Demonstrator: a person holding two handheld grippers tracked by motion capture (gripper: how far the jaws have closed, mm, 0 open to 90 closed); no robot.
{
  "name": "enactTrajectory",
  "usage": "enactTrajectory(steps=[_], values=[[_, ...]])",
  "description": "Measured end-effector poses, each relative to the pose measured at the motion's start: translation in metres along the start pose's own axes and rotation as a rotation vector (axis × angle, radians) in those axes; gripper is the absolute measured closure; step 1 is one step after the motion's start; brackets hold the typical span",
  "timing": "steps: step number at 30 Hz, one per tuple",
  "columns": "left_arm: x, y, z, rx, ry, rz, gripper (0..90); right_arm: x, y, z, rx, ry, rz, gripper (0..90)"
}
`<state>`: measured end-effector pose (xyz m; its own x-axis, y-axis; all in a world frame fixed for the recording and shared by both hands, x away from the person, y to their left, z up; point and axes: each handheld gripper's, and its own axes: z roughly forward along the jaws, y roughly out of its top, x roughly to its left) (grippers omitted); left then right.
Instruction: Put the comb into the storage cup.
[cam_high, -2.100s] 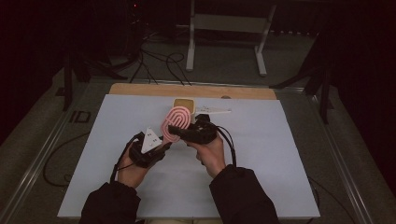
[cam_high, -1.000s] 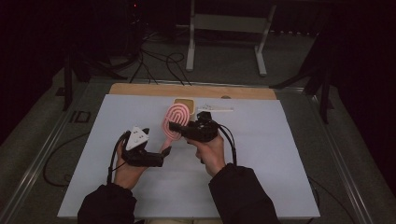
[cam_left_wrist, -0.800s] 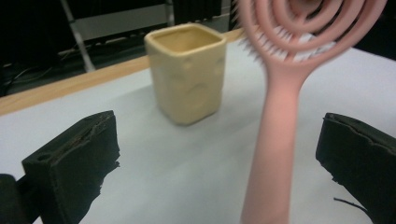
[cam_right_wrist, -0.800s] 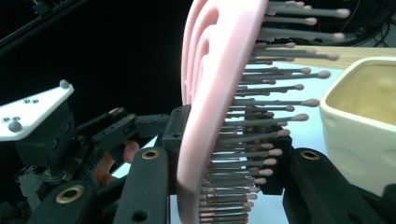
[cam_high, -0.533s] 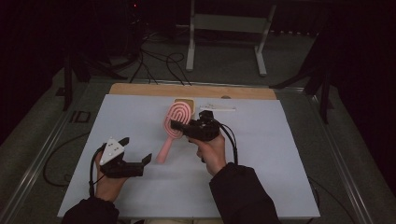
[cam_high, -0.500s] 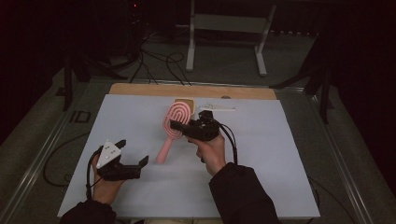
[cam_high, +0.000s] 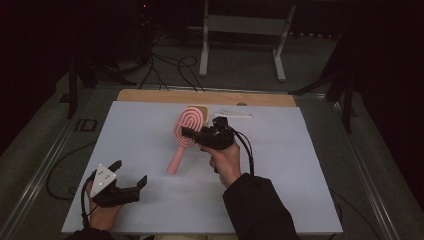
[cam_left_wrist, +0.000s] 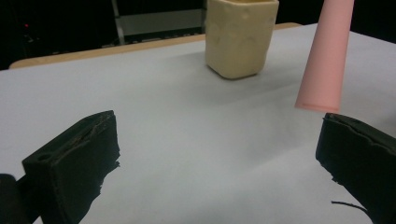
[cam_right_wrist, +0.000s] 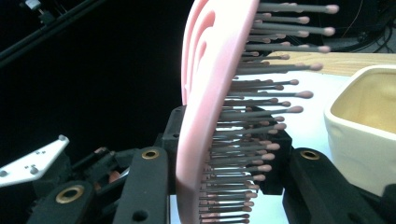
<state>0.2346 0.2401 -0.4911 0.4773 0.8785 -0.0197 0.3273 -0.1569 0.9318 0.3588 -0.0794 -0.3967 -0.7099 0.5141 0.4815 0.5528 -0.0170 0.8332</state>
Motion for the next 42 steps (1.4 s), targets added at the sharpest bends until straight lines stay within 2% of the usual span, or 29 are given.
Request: enactTrajectory(steps=[3, 11, 18, 32, 42], values=[[-0.003, -0.003, 0.005, 0.015, -0.012, 0.003, 0.0, -0.002, 0.003, -0.001, -0.006, 0.003, 0.015, 63.6], [-0.006, -0.006, 0.010, 0.030, -0.013, 0.011, 0.0, -0.002, 0.011, -0.002, -0.016, 0.003, 0.015, 63.6], [-0.005, -0.004, 0.008, 0.007, -0.003, -0.009, 0.1, -0.005, 0.016, -0.001, -0.017, 0.003, 0.032, 63.6], [-0.006, -0.004, 0.008, 0.015, 0.005, 0.003, 0.1, -0.005, 0.025, 0.001, -0.024, 0.008, 0.041, 63.6], [-0.007, -0.004, 0.009, 0.018, -0.001, 0.007, 0.1, -0.011, 0.031, -0.001, -0.043, -0.004, 0.059, 63.6]])
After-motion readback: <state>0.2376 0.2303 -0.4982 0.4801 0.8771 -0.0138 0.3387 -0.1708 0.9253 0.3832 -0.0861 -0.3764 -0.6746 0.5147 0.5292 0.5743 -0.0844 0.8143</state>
